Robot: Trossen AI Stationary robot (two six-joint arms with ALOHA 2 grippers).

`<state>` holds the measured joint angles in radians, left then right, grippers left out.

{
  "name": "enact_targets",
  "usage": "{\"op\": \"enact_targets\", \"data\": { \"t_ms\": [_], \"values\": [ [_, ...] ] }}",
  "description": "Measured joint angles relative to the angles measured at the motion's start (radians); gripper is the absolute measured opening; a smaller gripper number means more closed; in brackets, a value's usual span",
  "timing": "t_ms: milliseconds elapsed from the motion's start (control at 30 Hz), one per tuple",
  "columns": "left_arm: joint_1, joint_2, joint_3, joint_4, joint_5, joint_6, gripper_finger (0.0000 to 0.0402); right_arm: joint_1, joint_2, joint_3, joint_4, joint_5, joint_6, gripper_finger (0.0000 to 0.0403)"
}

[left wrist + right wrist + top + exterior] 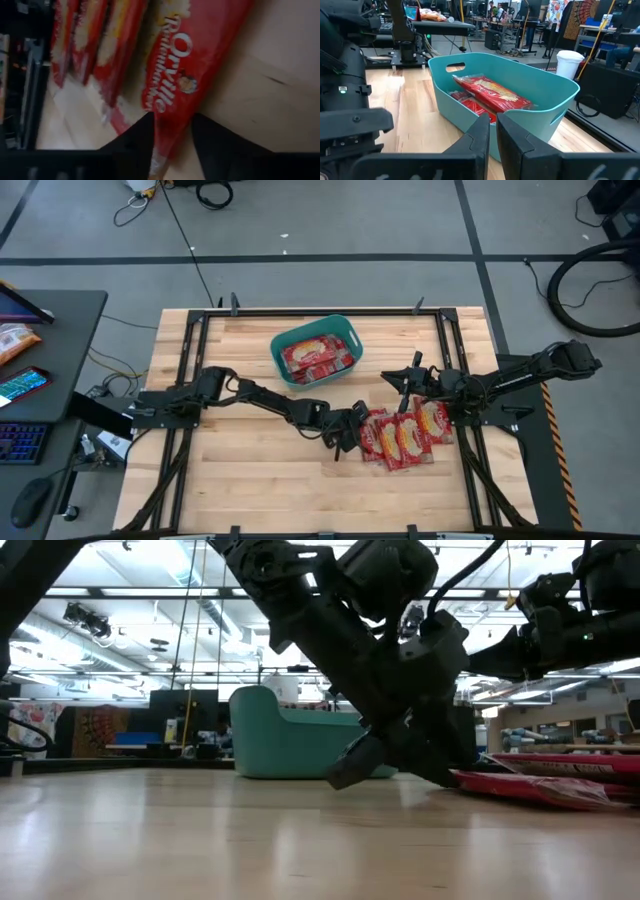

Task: Sort popcorn bags into baskets
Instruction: Put the red popcorn bag into the green bin

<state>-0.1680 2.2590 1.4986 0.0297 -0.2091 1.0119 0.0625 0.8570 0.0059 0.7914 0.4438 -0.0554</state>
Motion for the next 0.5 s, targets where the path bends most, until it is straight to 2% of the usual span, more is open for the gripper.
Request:
{"op": "enact_targets", "data": {
  "t_ms": [133, 233, 333, 500],
  "values": [
    [-0.006, 0.0, 0.0, -0.002, 0.004, -0.016, 0.0059, 0.0, 0.0, 0.0, 0.0, 0.0, 0.0, 0.0039],
    [-0.021, -0.006, 0.0, -0.003, -0.012, -0.094, 0.0013, 0.0, 0.0, 0.0, 0.0, 0.0, 0.0, 0.0039],
    [-0.045, -0.025, 0.0, -0.038, -0.079, -0.16, 0.001, 0.0, 0.0, 0.0, 0.0, 0.0, 0.0, 0.0039],
    [-0.087, -0.099, 0.0, -0.179, -0.235, -0.163, 0.0005, 0.0, 0.0, 0.0, -0.001, 0.0, 0.0, 0.0039]
  ]
}}
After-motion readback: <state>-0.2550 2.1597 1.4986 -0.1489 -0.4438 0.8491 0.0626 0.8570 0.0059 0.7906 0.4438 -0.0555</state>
